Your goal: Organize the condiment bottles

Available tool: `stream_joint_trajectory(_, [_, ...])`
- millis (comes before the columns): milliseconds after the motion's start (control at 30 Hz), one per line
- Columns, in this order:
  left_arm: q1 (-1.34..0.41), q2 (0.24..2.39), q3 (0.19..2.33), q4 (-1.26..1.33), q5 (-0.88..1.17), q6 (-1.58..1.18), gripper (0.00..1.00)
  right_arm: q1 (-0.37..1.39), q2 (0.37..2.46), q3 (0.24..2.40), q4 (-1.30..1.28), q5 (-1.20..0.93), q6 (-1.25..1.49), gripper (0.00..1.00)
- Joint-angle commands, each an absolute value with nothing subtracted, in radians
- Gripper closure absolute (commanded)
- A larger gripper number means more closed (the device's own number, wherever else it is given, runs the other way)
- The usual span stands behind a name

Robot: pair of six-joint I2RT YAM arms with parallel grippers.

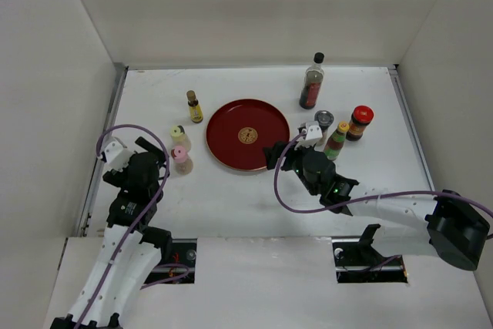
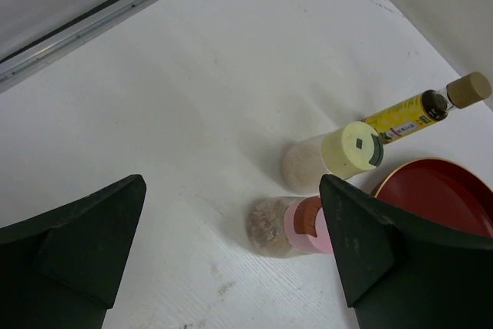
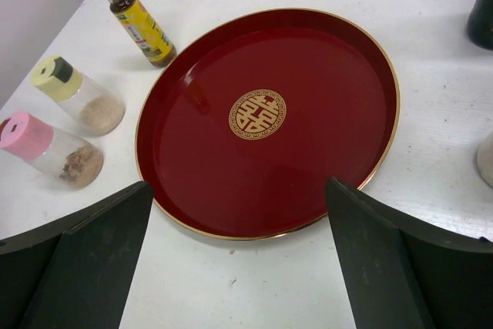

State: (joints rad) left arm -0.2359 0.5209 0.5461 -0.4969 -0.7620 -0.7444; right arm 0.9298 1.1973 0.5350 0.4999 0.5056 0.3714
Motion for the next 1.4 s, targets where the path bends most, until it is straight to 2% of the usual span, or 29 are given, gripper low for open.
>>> stream_joint_trajectory(0, [-0.245, 0.523, 0.591, -0.514, -0.756, -0.747, 0.0, 0.929, 1.184, 0.549, 0.535, 0.494, 0.385, 0.0])
stream_joint_trajectory(300, [-0.399, 0.548, 0.58, -0.448, -0.77, -0.706, 0.0, 0.929, 1.242, 0.575, 0.534, 0.465, 0.373, 0.0])
stream_joint_trajectory(533, [-0.533, 0.525, 0.568, -0.373, -0.871, -0.626, 0.0, 0.953, 1.281, 0.601, 0.517, 0.463, 0.327, 0.0])
stream_joint_trajectory(667, [-0.562, 0.509, 0.546, -0.324, -0.838, -0.612, 0.01, 0.985, 1.301, 0.614, 0.517, 0.459, 0.308, 0.0])
stream_joint_trajectory(733, [-0.574, 0.506, 0.54, -0.31, -0.824, -0.589, 0.24, 0.999, 1.31, 0.614, 0.528, 0.468, 0.31, 0.0])
stream_joint_trajectory(767, [-0.577, 0.506, 0.543, -0.322, -0.83, -0.584, 0.4, 0.999, 1.312, 0.614, 0.532, 0.465, 0.308, 0.03])
stream_joint_trajectory(800, [-0.578, 0.506, 0.546, -0.342, -0.836, -0.583, 0.49, 0.999, 1.31, 0.612, 0.532, 0.457, 0.308, 0.24])
stream_joint_trajectory(833, [-0.578, 0.509, 0.552, -0.368, -0.835, -0.587, 0.52, 0.999, 1.304, 0.609, 0.534, 0.457, 0.308, 0.44])
stream_joint_trajectory(867, [-0.578, 0.52, 0.56, -0.391, -0.828, -0.588, 0.52, 0.999, 1.293, 0.604, 0.534, 0.457, 0.316, 0.65])
stream_joint_trajectory(900, [-0.579, 0.535, 0.566, -0.415, -0.821, -0.589, 0.5, 0.995, 1.287, 0.603, 0.529, 0.456, 0.322, 0.78])
stream_joint_trajectory(933, [-0.584, 0.555, 0.571, -0.442, -0.807, -0.595, 0.46, 0.992, 1.279, 0.601, 0.52, 0.453, 0.33, 0.87])
stream_joint_trajectory(967, [-0.59, 0.574, 0.574, -0.463, -0.799, -0.604, 0.41, 0.987, 1.272, 0.6, 0.514, 0.445, 0.336, 0.91])
stream_joint_trajectory(1000, [-0.599, 0.587, 0.575, -0.481, -0.799, -0.615, 0.34, 0.986, 1.266, 0.597, 0.511, 0.428, 0.34, 0.92])
stream_joint_trajectory(1100, [-0.611, 0.61, 0.568, -0.502, -0.804, -0.643, 0.25, 0.987, 1.244, 0.589, 0.525, 0.258, 0.345, 0.89])
stream_joint_trajectory(1233, [-0.59, 0.649, 0.555, -0.485, -0.779, -0.653, 0.21, 0.987, 1.259, 0.612, 0.5, 0.086, 0.368, 0.71])
stream_joint_trajectory(1367, [-0.581, 0.709, 0.552, -0.425, -0.781, -0.655, 0.21, 1.031, 1.35, 0.681, 0.414, -0.031, 0.338, 0.59])
